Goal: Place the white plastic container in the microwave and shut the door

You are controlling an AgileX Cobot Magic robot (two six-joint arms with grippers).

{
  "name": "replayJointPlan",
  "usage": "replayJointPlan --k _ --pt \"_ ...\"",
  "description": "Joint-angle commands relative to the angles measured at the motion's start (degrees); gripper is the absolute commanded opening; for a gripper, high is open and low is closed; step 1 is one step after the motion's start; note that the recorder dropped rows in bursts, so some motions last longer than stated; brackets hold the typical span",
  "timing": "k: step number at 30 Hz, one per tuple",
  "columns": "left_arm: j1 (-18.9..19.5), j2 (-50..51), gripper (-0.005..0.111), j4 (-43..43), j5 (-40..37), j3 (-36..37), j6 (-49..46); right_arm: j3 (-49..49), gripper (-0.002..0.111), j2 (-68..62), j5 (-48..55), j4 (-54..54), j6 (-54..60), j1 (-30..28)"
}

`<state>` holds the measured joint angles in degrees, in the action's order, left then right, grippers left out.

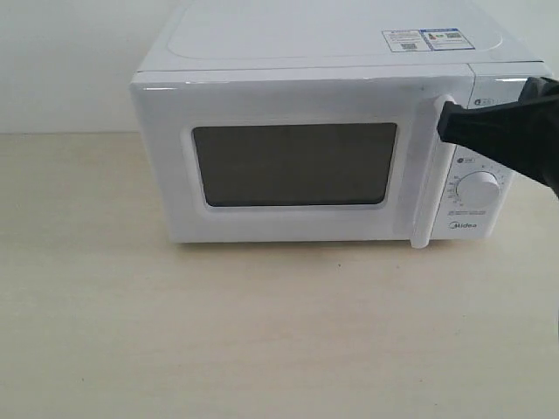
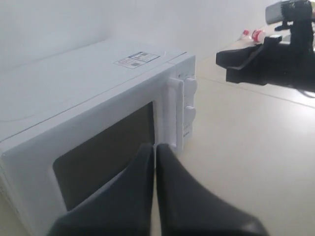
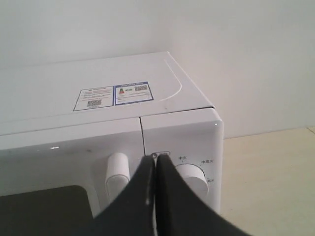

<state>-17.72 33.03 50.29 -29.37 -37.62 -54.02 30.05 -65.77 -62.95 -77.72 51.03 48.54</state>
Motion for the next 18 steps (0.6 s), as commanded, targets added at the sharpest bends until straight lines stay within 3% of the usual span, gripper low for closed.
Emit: replayJointPlan --k 1,18 --pt "-0.3 0.0 0.004 7.0 0.2 0.3 0.7 -0.3 0.0 0.6 -1.0 0.0 0.6 0.0" --pt "-0.3 0.0 0.004 8.9 -2.0 0.3 0.7 -0.3 0.0 0.6 -2.0 0.0 0.6 0.0"
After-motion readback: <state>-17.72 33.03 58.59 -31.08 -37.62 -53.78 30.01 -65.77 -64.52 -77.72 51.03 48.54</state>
